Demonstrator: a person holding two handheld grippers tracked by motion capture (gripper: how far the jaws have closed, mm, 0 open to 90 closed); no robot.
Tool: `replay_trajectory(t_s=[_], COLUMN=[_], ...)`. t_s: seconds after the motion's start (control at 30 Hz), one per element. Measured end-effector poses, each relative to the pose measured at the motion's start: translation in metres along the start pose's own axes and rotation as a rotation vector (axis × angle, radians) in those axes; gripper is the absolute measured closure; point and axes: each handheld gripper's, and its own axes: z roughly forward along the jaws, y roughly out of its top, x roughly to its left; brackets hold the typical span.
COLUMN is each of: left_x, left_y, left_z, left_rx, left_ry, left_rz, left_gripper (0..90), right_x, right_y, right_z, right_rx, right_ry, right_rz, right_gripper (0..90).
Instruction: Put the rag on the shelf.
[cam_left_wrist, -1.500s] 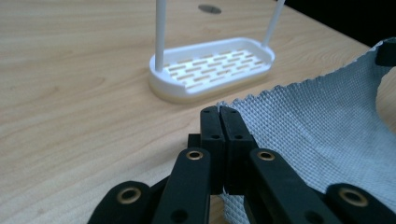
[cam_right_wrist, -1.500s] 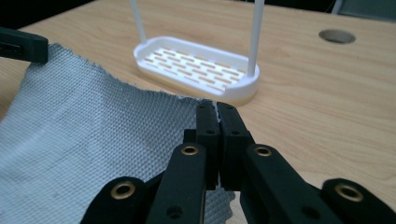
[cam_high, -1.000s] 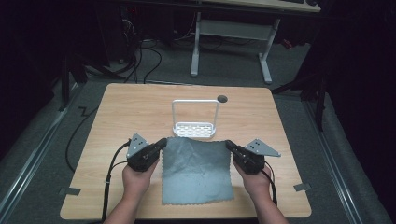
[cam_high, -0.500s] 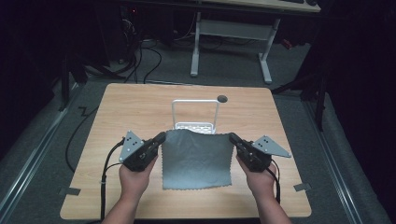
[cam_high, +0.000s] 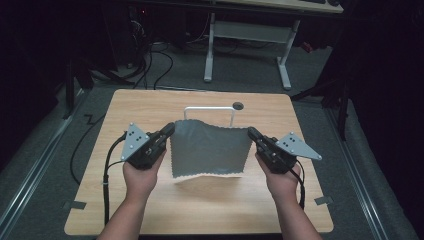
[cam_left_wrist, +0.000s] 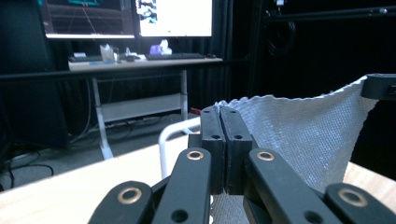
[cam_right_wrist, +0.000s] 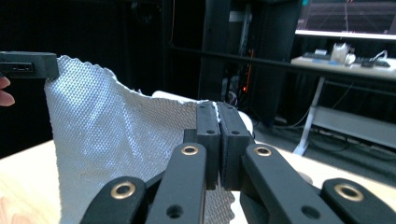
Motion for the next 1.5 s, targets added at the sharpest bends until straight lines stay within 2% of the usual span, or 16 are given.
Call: replay_trajectory(t_s=[0.1, 0.17, 0.33, 0.43, 0.5, 0.6, 0.63, 0.83, 1.0, 1.1, 1.2, 1.37, 1.43, 1.5], left_x=[0.003, 0.004, 0.012, 0.025, 0.028, 0.034, 0.036, 0.049, 0.061, 0.066, 0.074, 0.086, 0.092, 0.095], left_y=[0.01, 0.016, 0.024, 0.025, 0.025, 0.026, 0.026, 0.03, 0.033, 0.035, 0.037, 0.032, 0.025, 0.017], left_z=[0.002, 0.005, 0.019, 0.036, 0.041, 0.053, 0.057, 0.077, 0.094, 0.104, 0.114, 0.133, 0.141, 0.147], left_rx=[-0.017, -0.023, -0.013, 0.011, 0.016, 0.025, 0.027, 0.031, 0.061, 0.077, 0.08, 0.145, 0.187, 0.221], left_ry=[0.007, 0.012, 0.028, 0.04, 0.048, 0.072, 0.077, 0.109, 0.137, 0.146, 0.157, 0.175, 0.17, 0.161], left_rz=[0.009, 0.026, 0.044, 0.039, 0.043, 0.066, 0.071, 0.067, 0.082, 0.088, 0.072, 0.086, 0.071, 0.059], left_gripper=[90.0, 90.0, 90.0, 90.0, 90.0, 90.0, 90.0, 90.0, 90.0, 90.0, 90.0, 90.0, 90.0, 90.0], right_x=[-0.004, -0.005, -0.015, -0.026, -0.028, -0.034, -0.034, -0.045, -0.06, -0.068, -0.073, -0.083, -0.088, -0.09], right_y=[0.014, 0.017, 0.028, 0.032, 0.032, 0.035, 0.035, 0.038, 0.042, 0.046, 0.048, 0.046, 0.039, 0.035], right_z=[0.002, 0.003, 0.013, 0.029, 0.033, 0.047, 0.047, 0.069, 0.093, 0.108, 0.116, 0.137, 0.149, 0.152], right_rx=[-0.029, -0.035, -0.043, -0.022, -0.017, -0.01, -0.01, -0.002, 0.026, 0.042, 0.052, 0.101, 0.149, 0.167], right_ry=[-0.009, -0.008, -0.022, -0.024, -0.022, -0.027, -0.027, -0.036, -0.044, -0.057, -0.06, -0.071, -0.083, -0.087], right_rz=[-0.008, -0.011, -0.001, 0.023, 0.033, 0.029, 0.029, 0.041, 0.063, 0.058, 0.06, 0.059, 0.047, 0.05], right_gripper=[89.2, 89.1, 89.2, 89.2, 89.3, 89.3, 89.3, 89.3, 89.4, 89.4, 89.4, 89.4, 89.4, 89.4])
